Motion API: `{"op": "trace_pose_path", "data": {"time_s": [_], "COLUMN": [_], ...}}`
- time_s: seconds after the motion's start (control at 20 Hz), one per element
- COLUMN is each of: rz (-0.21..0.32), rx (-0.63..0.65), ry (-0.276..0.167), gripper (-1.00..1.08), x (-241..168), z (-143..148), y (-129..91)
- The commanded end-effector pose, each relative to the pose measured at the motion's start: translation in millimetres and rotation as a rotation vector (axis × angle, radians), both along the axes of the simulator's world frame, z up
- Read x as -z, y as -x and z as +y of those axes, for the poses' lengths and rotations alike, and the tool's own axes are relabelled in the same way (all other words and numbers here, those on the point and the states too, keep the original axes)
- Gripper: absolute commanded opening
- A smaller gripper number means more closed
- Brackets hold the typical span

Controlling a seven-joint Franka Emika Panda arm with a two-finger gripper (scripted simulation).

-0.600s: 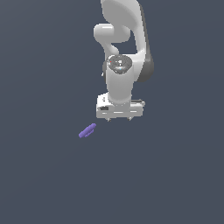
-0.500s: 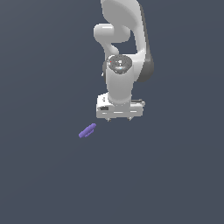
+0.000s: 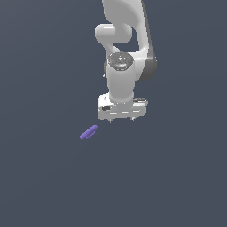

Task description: Pick up the object and move it to a goal position.

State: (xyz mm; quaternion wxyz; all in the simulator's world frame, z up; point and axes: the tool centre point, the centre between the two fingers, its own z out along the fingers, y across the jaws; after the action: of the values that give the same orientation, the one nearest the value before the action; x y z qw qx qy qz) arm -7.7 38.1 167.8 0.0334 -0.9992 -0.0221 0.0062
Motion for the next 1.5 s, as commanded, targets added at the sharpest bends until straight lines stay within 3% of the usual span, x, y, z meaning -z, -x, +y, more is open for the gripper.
{"op": "trace_pose_path", "data": {"time_s": [0.0,0.55,1.45], "rz": [0.000,0.007,0.016], "rx": [0.001,0.161,0.746], "ry": [0.000,0.006,0.057], "gripper": [1.00,1.00,1.00], "x": [0.3,17.5,76.9], "z": [-0.1,-32.3,-156.7], "y": [0.1,-2.5,6.7]}}
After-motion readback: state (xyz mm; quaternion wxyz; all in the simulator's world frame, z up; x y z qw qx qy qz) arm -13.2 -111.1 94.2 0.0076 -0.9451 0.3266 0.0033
